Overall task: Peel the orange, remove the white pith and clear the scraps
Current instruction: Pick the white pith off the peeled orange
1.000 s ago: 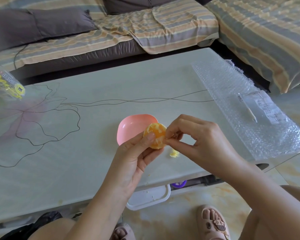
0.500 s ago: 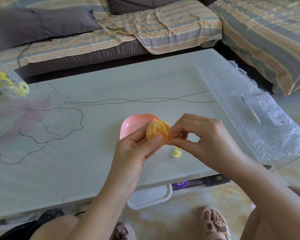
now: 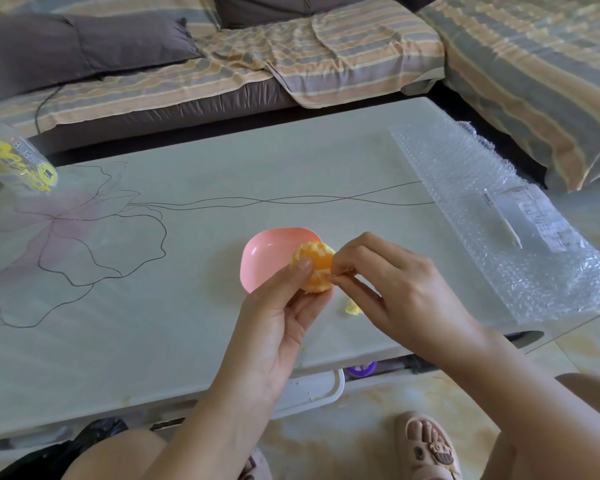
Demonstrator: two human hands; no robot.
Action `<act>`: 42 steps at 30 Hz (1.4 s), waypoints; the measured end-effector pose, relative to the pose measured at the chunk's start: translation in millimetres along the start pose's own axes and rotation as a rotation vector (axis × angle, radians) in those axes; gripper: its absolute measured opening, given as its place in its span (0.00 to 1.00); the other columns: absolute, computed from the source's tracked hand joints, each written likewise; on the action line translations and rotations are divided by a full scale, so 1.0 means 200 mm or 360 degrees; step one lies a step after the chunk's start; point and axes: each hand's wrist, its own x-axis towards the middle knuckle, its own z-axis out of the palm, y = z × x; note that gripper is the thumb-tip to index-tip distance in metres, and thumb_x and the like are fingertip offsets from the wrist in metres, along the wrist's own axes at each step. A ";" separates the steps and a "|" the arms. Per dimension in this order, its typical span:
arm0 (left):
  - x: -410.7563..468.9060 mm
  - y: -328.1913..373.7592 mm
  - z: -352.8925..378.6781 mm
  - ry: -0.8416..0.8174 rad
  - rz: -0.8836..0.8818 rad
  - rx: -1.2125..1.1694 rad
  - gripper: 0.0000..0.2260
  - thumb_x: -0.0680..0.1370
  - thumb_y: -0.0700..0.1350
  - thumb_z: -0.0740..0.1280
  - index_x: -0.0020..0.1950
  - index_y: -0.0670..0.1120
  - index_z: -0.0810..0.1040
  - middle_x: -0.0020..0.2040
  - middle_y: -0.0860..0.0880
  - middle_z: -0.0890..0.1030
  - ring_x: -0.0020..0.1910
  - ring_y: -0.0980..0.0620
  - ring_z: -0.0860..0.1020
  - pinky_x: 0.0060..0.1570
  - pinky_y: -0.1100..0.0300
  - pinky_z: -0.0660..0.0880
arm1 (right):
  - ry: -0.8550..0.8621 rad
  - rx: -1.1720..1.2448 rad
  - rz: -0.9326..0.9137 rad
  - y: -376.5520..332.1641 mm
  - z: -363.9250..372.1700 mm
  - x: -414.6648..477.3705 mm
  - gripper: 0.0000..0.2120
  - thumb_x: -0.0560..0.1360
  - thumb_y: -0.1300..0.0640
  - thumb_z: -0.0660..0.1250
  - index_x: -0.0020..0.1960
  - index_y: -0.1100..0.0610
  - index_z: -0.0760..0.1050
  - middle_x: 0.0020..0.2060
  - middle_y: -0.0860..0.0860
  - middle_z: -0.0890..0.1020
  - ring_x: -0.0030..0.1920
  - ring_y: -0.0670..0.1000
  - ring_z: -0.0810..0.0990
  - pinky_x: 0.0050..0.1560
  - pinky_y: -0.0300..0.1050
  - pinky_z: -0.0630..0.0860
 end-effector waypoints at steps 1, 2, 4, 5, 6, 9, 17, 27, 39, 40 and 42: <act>0.00 0.00 0.00 -0.0002 -0.0026 -0.0038 0.07 0.70 0.41 0.69 0.44 0.42 0.86 0.47 0.42 0.84 0.45 0.51 0.84 0.49 0.58 0.80 | 0.0030 0.0085 0.0066 0.00 0.00 0.00 0.03 0.75 0.62 0.68 0.44 0.62 0.77 0.39 0.53 0.78 0.35 0.51 0.76 0.37 0.44 0.75; 0.00 0.00 0.00 -0.0011 -0.0038 -0.0053 0.08 0.71 0.42 0.69 0.47 0.41 0.85 0.50 0.41 0.84 0.49 0.49 0.83 0.51 0.57 0.80 | 0.0060 0.0193 0.0152 -0.01 0.01 -0.01 0.03 0.74 0.61 0.69 0.45 0.61 0.77 0.39 0.51 0.77 0.36 0.48 0.75 0.39 0.41 0.75; 0.00 0.01 0.00 -0.0035 -0.0023 -0.0029 0.12 0.73 0.42 0.68 0.54 0.38 0.81 0.54 0.39 0.83 0.54 0.47 0.82 0.55 0.56 0.78 | 0.0084 0.0386 0.0301 -0.01 0.01 0.00 0.07 0.71 0.60 0.73 0.48 0.59 0.78 0.40 0.49 0.77 0.38 0.45 0.75 0.41 0.37 0.74; 0.00 0.00 0.00 -0.0053 0.0000 -0.0002 0.14 0.73 0.42 0.68 0.55 0.38 0.80 0.54 0.39 0.83 0.54 0.46 0.81 0.56 0.56 0.78 | 0.0077 0.0461 0.0349 -0.01 0.01 0.00 0.08 0.70 0.60 0.75 0.48 0.59 0.79 0.40 0.49 0.77 0.38 0.45 0.75 0.42 0.36 0.74; 0.00 0.00 0.00 -0.0070 0.0030 0.0033 0.14 0.73 0.43 0.68 0.56 0.37 0.80 0.52 0.40 0.83 0.54 0.46 0.81 0.57 0.55 0.77 | 0.0063 0.0529 0.0390 -0.01 0.00 0.00 0.08 0.69 0.60 0.76 0.46 0.58 0.79 0.39 0.49 0.77 0.38 0.45 0.76 0.42 0.36 0.74; 0.00 0.00 0.00 -0.0079 0.0113 0.0144 0.14 0.70 0.42 0.71 0.53 0.37 0.80 0.50 0.41 0.84 0.53 0.45 0.82 0.55 0.56 0.78 | 0.0001 0.0664 0.0482 -0.01 -0.03 0.02 0.07 0.67 0.60 0.76 0.41 0.58 0.79 0.37 0.49 0.78 0.37 0.48 0.77 0.41 0.39 0.76; 0.01 -0.01 -0.01 -0.0064 0.0219 0.0267 0.12 0.69 0.40 0.74 0.51 0.39 0.80 0.47 0.43 0.84 0.47 0.49 0.83 0.46 0.61 0.79 | -0.0080 0.0407 0.0314 0.00 -0.04 0.00 0.03 0.71 0.59 0.72 0.40 0.57 0.80 0.38 0.47 0.78 0.35 0.43 0.75 0.39 0.36 0.74; 0.00 -0.01 0.00 -0.0059 -0.0006 -0.0018 0.08 0.72 0.42 0.70 0.47 0.40 0.83 0.47 0.42 0.84 0.45 0.50 0.83 0.47 0.59 0.81 | 0.0036 0.0101 0.0047 0.00 -0.01 -0.01 0.04 0.74 0.62 0.69 0.41 0.62 0.78 0.38 0.53 0.78 0.33 0.51 0.76 0.36 0.43 0.74; 0.01 0.00 -0.03 -0.0114 0.0221 0.0466 0.14 0.68 0.43 0.72 0.51 0.41 0.79 0.48 0.43 0.85 0.50 0.47 0.83 0.50 0.59 0.79 | -0.0143 0.0531 0.0331 0.02 -0.08 0.02 0.11 0.67 0.56 0.76 0.44 0.60 0.78 0.38 0.49 0.77 0.37 0.48 0.77 0.40 0.41 0.75; 0.01 -0.01 -0.03 -0.0111 0.0240 0.0494 0.16 0.68 0.43 0.72 0.53 0.40 0.78 0.49 0.43 0.85 0.51 0.47 0.83 0.51 0.58 0.79 | -0.0148 0.0525 0.0344 0.02 -0.08 0.02 0.10 0.67 0.57 0.76 0.42 0.59 0.78 0.37 0.48 0.77 0.36 0.48 0.76 0.39 0.41 0.75; 0.01 -0.02 -0.03 -0.0112 0.0286 0.0536 0.18 0.67 0.44 0.74 0.54 0.40 0.78 0.49 0.43 0.85 0.51 0.46 0.83 0.52 0.57 0.79 | -0.0151 0.0532 0.0366 0.01 -0.08 0.02 0.08 0.67 0.57 0.76 0.40 0.58 0.78 0.36 0.46 0.78 0.35 0.46 0.76 0.38 0.38 0.75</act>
